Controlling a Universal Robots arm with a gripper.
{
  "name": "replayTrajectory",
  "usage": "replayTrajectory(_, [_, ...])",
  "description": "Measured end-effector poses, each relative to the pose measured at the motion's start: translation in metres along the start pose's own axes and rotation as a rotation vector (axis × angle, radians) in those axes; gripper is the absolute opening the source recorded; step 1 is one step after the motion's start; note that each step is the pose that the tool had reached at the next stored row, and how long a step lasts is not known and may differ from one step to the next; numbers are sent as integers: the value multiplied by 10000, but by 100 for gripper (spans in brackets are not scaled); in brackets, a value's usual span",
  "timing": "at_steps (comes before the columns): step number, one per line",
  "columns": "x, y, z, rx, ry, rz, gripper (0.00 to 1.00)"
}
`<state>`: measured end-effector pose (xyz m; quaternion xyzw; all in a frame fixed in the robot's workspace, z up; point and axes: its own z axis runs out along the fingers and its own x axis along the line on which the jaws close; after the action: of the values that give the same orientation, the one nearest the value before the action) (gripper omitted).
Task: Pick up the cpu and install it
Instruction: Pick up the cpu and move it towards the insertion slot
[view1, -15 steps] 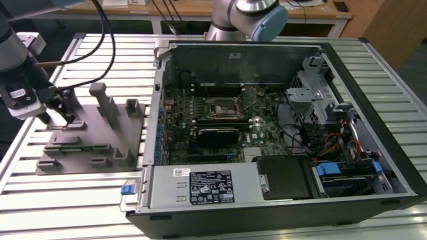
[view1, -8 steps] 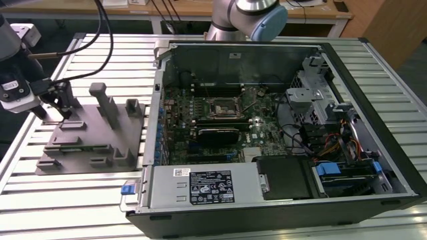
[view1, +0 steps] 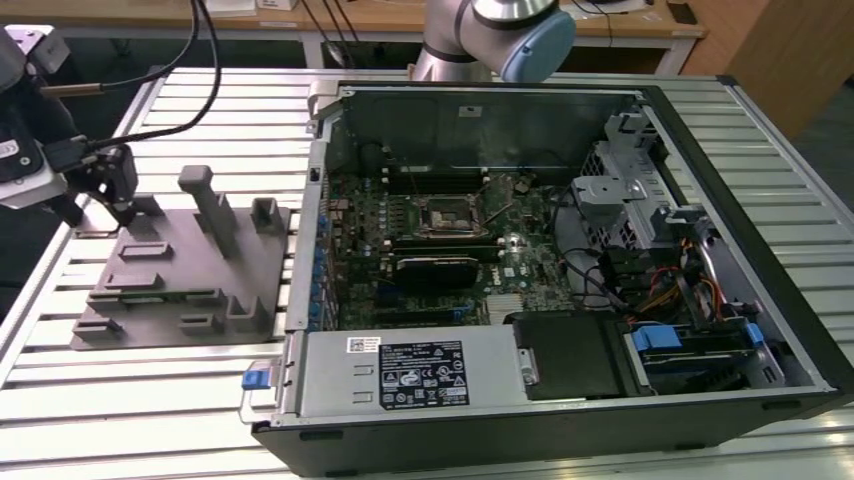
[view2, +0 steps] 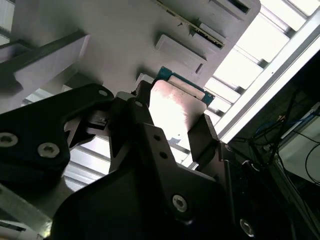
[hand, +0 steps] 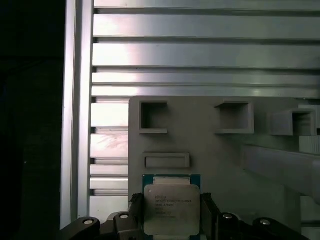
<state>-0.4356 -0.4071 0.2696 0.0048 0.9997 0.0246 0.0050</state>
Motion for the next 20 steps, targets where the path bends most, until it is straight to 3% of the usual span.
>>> replayTrajectory(20, [-5,40,-576,-1,-134,-7,54])
